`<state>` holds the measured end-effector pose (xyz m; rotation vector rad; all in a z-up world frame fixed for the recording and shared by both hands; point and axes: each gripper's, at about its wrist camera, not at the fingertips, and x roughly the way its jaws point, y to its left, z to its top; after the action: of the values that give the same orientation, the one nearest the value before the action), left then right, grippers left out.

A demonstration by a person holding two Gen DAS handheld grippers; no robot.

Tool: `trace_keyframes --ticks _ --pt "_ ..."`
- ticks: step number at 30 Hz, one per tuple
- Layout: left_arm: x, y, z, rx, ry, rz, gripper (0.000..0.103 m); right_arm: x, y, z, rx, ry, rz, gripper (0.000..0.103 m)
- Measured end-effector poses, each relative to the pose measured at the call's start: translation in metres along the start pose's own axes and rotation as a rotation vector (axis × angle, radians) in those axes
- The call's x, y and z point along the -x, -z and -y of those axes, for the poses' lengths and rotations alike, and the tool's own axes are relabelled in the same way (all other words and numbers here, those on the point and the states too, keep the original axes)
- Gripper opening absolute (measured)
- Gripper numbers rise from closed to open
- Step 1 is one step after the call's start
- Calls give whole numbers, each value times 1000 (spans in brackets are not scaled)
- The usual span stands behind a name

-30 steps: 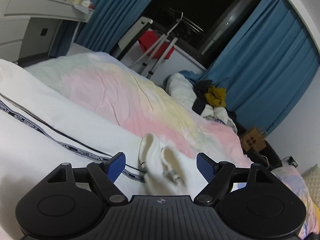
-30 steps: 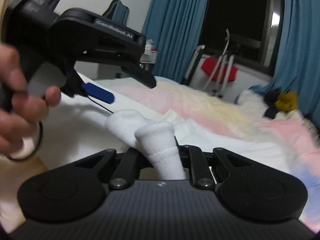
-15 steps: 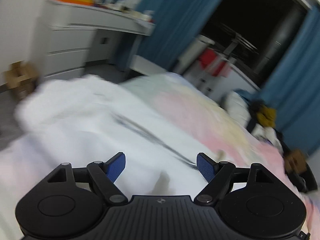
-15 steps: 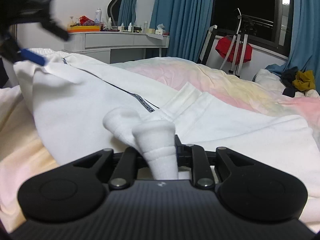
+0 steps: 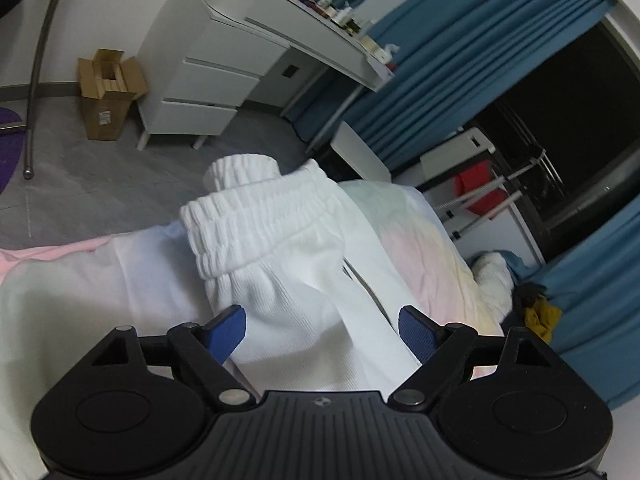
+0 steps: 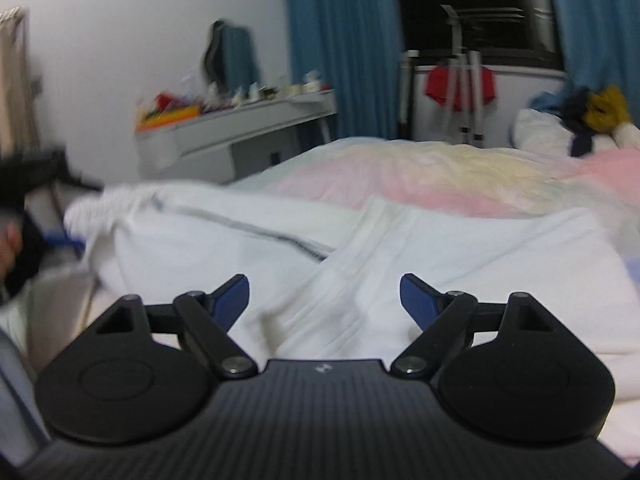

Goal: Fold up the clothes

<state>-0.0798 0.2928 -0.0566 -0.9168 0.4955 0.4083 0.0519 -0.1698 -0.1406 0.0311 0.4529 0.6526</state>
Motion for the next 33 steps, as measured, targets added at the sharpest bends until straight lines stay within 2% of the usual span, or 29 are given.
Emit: trace_keyframes --ticks 4,8,11,20,26,30,33 --pt "2 2 -5 38 6 4 85 3 -8 24 -92 80 -8 84" --pt "16 12 -19 120 -14 12 86 -14 -1 40 -128 161 -71 84" --pt "21 13 -24 140 -12 20 87 -21 4 49 -175 159 -106 84" --pt "-7 15 -22 131 -132 -48 87 -33 9 51 -145 219 -169 84" --pt "-10 12 -23 139 -159 25 87 -49 20 49 -90 239 -209 86" --pt "-20 3 -26 163 -163 42 84 -43 17 54 -141 210 -199 85" --pt "-29 -3 -17 120 -172 74 81 -40 14 59 -183 197 -192 84"
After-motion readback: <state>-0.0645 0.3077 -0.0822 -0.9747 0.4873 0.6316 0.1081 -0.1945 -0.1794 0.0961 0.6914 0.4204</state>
